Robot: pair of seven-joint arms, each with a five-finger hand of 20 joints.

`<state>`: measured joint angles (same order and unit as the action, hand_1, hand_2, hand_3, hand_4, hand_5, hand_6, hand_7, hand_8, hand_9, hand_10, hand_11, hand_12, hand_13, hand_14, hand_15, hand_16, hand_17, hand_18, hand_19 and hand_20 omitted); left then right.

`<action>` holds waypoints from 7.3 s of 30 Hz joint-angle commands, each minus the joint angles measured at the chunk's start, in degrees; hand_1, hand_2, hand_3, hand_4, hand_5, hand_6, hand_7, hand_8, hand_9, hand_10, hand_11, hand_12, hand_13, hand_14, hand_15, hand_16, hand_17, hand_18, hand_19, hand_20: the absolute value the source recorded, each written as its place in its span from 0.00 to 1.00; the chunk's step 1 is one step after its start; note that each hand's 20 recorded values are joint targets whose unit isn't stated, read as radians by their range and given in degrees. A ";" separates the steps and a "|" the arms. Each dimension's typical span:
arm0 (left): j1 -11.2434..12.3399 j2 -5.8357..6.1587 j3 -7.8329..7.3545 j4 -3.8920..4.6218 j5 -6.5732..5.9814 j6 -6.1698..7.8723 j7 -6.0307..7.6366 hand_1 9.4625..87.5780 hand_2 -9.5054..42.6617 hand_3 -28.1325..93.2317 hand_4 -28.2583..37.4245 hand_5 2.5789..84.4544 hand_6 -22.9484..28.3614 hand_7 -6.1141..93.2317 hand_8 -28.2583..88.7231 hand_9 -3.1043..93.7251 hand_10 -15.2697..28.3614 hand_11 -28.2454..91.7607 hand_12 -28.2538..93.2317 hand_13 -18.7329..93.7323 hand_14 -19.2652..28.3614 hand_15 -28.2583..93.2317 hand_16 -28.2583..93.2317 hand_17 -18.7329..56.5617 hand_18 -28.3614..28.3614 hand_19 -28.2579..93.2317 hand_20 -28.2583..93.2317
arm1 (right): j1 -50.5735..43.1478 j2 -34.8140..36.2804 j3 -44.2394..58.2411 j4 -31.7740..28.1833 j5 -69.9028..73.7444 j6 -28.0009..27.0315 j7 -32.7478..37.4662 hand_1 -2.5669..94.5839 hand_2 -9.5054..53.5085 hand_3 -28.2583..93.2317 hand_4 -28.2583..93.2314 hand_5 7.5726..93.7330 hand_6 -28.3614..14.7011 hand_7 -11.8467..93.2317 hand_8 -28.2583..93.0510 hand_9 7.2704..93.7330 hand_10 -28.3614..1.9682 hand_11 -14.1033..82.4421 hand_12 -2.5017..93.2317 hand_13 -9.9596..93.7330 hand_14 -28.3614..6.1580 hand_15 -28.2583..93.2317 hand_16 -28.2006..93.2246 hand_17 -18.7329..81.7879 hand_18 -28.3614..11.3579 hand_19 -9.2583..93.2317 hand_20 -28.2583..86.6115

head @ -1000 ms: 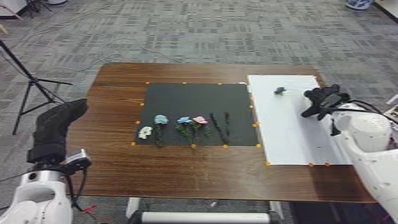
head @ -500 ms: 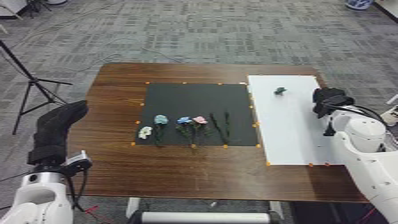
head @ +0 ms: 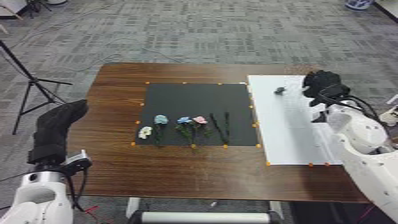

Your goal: Arrange flowers

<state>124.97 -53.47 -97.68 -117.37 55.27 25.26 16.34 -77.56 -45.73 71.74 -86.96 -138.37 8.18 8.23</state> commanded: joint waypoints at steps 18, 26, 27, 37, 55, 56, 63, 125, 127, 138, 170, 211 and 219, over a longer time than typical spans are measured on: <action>-0.99 0.76 -0.01 0.19 0.49 -0.92 -1.04 0.19 0.31 0.80 0.00 0.60 0.51 0.25 0.17 0.53 0.66 0.42 0.32 0.49 0.75 0.39 0.22 0.31 0.68 0.29 0.35 | 8.05 -21.91 -14.49 -7.12 -1.86 -16.69 2.73 0.65 0.00 0.74 0.06 0.81 0.70 0.34 0.25 0.92 0.60 0.19 0.34 0.83 0.58 0.60 0.58 0.58 0.19 0.82 0.73; -1.44 0.91 0.24 0.37 0.34 -0.86 -1.08 0.19 0.31 0.80 0.00 0.60 0.51 0.25 0.17 0.54 0.66 0.42 0.32 0.49 0.75 0.39 0.22 0.30 0.68 0.29 0.35 | 8.85 -24.70 -16.45 -4.33 -4.65 -18.51 3.18 0.65 0.00 0.74 0.06 0.82 0.71 0.33 0.24 0.92 0.60 0.18 0.33 0.83 0.58 0.61 0.57 0.58 0.19 0.83 0.73; -1.45 0.92 0.30 0.38 0.39 -0.91 -1.08 0.19 0.31 0.80 0.00 0.60 0.51 0.25 0.17 0.53 0.66 0.42 0.32 0.49 0.75 0.39 0.22 0.30 0.68 0.29 0.35 | 8.88 -24.79 -16.63 -3.99 -4.71 -18.30 3.51 0.65 0.00 0.74 0.06 0.82 0.71 0.33 0.24 0.92 0.61 0.18 0.33 0.83 0.57 0.61 0.57 0.58 0.19 0.83 0.73; -1.83 0.64 0.77 0.59 0.23 -0.69 -0.85 0.19 0.31 0.80 0.00 0.60 0.51 0.25 0.17 0.54 0.66 0.42 0.32 0.49 0.75 0.39 0.22 0.30 0.68 0.29 0.35 | 9.43 -27.16 -15.42 1.07 -7.64 -15.86 2.44 0.64 0.00 0.74 0.06 0.82 0.72 0.32 0.24 0.91 0.61 0.18 0.32 0.82 0.57 0.62 0.57 0.57 0.19 0.83 0.73; -2.05 0.57 0.89 0.71 0.28 -1.18 -0.84 0.19 0.31 0.80 0.00 0.60 0.51 0.25 0.17 0.54 0.66 0.42 0.32 0.49 0.75 0.39 0.22 0.30 0.68 0.29 0.35 | 9.86 -27.29 -16.12 3.66 -8.37 -9.28 2.13 0.61 0.00 0.74 0.06 0.80 0.72 0.33 0.22 0.86 0.61 0.22 0.26 0.81 0.54 0.65 0.53 0.57 0.17 0.84 0.73; -2.07 0.52 0.86 0.70 0.38 -1.19 -0.95 0.19 0.30 0.80 0.00 0.60 0.51 0.25 0.17 0.54 0.66 0.42 0.32 0.49 0.75 0.39 0.22 0.30 0.68 0.29 0.35 | 9.72 -27.23 -16.00 3.57 -8.59 -9.70 2.04 0.60 0.00 0.74 0.07 0.79 0.71 0.32 0.23 0.85 0.60 0.23 0.25 0.81 0.54 0.65 0.52 0.56 0.17 0.84 0.73; -2.27 0.53 1.04 0.74 0.45 -1.12 -1.07 0.20 0.30 0.80 0.00 0.60 0.51 0.25 0.17 0.54 0.66 0.42 0.32 0.49 0.75 0.39 0.22 0.30 0.68 0.29 0.35 | 9.75 -26.51 -15.70 3.08 -8.80 -11.73 1.17 0.59 0.00 0.73 0.07 0.75 0.67 0.31 0.23 0.79 0.57 0.27 0.21 0.79 0.53 0.66 0.52 0.55 0.17 0.83 0.73; -1.15 0.29 0.45 0.26 0.52 -1.46 -0.88 0.23 0.25 0.80 0.04 0.60 0.51 0.25 0.17 0.53 0.65 0.42 0.32 0.49 0.75 0.39 0.21 0.30 0.68 0.28 0.35 | 17.10 -11.95 -7.79 7.13 -18.88 -26.66 -6.07 0.44 0.00 0.84 0.00 0.44 0.64 0.32 0.13 0.49 0.56 0.26 0.19 0.62 0.44 0.68 0.46 0.45 0.16 0.78 0.70; -1.02 0.11 0.46 0.18 0.37 -1.27 -0.65 0.23 0.25 0.80 0.04 0.60 0.52 0.25 0.17 0.53 0.65 0.42 0.32 0.49 0.75 0.39 0.21 0.30 0.68 0.28 0.35 | 16.68 -12.53 -6.77 8.38 -20.31 -27.00 -6.62 0.44 0.00 0.84 0.00 0.44 0.64 0.32 0.13 0.49 0.57 0.26 0.19 0.63 0.44 0.68 0.46 0.45 0.16 0.78 0.70; -0.68 -0.44 0.74 0.07 0.39 -1.53 -0.41 0.23 0.25 0.79 0.04 0.60 0.51 0.25 0.17 0.53 0.66 0.42 0.32 0.49 0.75 0.39 0.21 0.30 0.68 0.28 0.35 | 16.61 -14.75 -3.52 15.51 -26.80 -24.70 -9.47 0.45 0.00 0.84 0.00 0.46 0.65 0.33 0.13 0.52 0.60 0.27 0.19 0.65 0.46 0.68 0.47 0.45 0.16 0.78 0.70; -1.03 0.19 0.63 0.10 0.58 -2.49 -1.52 0.23 0.26 0.79 0.03 0.60 0.51 0.25 0.17 0.54 0.66 0.42 0.32 0.50 0.75 0.40 0.21 0.30 0.68 0.28 0.35 | 11.23 -8.83 -4.28 4.79 -4.46 -8.97 3.33 0.62 0.00 0.73 0.02 0.86 0.76 0.37 0.25 0.99 0.71 0.31 0.40 0.79 0.53 0.73 0.53 0.53 0.14 0.84 0.74; -0.22 0.66 -0.90 -0.76 0.79 -1.96 -2.33 0.23 0.26 0.80 0.03 0.60 0.52 0.25 0.17 0.54 0.66 0.42 0.32 0.50 0.75 0.40 0.21 0.31 0.67 0.28 0.35 | -9.25 -14.89 -7.44 -17.70 -4.64 -14.12 6.68 0.64 0.00 0.70 0.05 0.89 0.74 0.32 0.28 0.99 0.70 0.29 0.39 0.79 0.52 0.73 0.54 0.53 0.14 0.85 0.74; -0.30 0.73 -0.68 -0.73 0.87 -2.36 -2.70 0.23 0.26 0.80 0.03 0.60 0.52 0.25 0.17 0.53 0.66 0.42 0.32 0.49 0.75 0.40 0.22 0.29 0.69 0.29 0.35 | -8.54 -15.95 -7.84 -16.48 -5.19 -13.96 6.73 0.63 0.00 0.71 0.05 0.88 0.75 0.34 0.26 1.00 0.70 0.26 0.39 0.78 0.53 0.73 0.54 0.53 0.14 0.85 0.74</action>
<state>124.43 -52.62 -98.30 -117.65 55.89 23.39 14.25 -86.54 -60.86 64.05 -104.29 -142.32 -5.70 15.25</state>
